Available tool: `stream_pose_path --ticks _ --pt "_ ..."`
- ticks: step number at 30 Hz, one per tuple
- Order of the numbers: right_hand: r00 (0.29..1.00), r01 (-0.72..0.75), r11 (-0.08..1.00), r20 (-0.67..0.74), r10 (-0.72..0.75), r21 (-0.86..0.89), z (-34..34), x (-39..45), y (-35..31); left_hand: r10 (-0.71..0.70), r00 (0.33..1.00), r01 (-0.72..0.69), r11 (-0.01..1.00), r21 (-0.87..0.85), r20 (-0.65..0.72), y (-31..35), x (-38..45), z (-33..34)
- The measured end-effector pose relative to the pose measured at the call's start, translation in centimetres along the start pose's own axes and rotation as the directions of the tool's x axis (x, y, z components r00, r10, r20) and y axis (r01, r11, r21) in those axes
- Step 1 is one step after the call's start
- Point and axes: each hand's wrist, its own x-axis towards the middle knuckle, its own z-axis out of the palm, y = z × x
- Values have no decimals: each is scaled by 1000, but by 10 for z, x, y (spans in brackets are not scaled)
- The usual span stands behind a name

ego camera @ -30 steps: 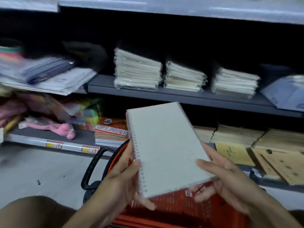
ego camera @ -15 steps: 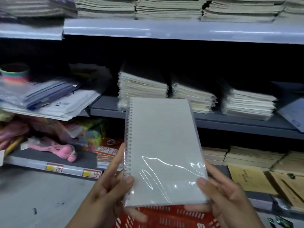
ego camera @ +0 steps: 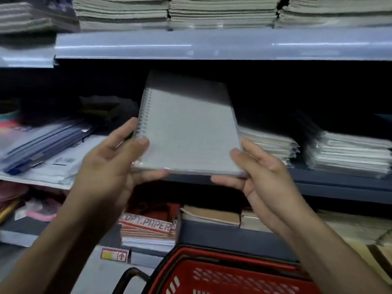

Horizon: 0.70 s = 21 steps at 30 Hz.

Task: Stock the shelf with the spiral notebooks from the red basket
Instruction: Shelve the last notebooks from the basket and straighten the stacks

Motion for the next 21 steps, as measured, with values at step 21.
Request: stream_pose_path --ticks 21 --pt "845 177 898 -405 -349 -403 20 90 56 470 869 -243 680 692 -156 -26 96 11"
